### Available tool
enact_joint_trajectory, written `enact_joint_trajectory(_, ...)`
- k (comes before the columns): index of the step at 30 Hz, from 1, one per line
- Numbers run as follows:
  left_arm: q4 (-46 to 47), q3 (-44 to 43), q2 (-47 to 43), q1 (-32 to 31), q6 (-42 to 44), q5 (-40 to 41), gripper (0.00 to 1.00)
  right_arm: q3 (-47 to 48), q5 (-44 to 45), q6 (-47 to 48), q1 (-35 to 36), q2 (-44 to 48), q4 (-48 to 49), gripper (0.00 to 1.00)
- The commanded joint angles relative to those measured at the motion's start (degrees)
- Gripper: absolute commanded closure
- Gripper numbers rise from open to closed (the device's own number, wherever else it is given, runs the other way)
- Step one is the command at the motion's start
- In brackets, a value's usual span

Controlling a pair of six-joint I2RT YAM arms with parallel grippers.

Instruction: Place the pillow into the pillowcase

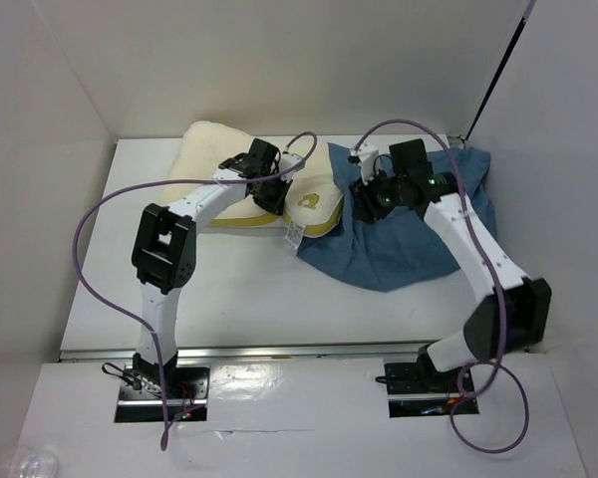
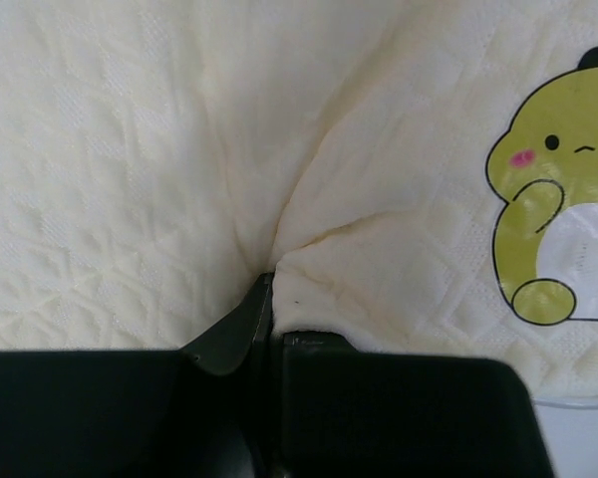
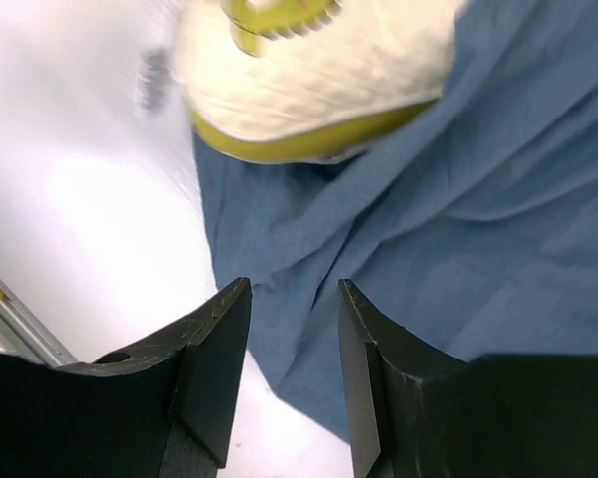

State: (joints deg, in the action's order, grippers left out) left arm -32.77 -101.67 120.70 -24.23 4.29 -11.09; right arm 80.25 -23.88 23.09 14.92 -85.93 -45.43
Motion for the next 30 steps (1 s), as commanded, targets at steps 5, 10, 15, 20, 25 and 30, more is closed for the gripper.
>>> enact_joint_trajectory(5, 0.17, 0.59, -1.09, 1.2, -2.0, 2.22, 1.0, -14.58, 4.01, 12.73, 10.82, 12.1, 14.57, 0.53)
enact_joint_trajectory(10, -0.54, 0.07, -1.09, 1.2, -2.01, 2.22, 1.0, -22.94, 5.16, 25.32, 13.3, 14.39, 20.99, 0.54)
enact_joint_trajectory(15, -1.06, 0.07, -1.7, 1.2, -1.48, 1.69, 1.0, -20.49, 4.63, 28.85, 13.3, 7.02, 22.31, 0.54)
enact_joint_trajectory(20, -1.06, 2.09, -3.8, 1.2, -1.48, 1.69, 1.0, -18.37, 2.97, 31.83, 13.9, 1.12, 26.45, 0.51)
enact_joint_trajectory(25, -0.54, 4.02, -4.34, 2.51, -1.48, 1.07, 1.0, -15.22, 1.73, 36.67, 14.44, -4.23, 25.92, 0.48)
enact_joint_trajectory(30, -0.01, 5.25, -5.39, 3.66, -1.48, 0.55, 1.0, -7.14, -0.02, 39.13, 14.44, -12.41, 18.81, 0.45)
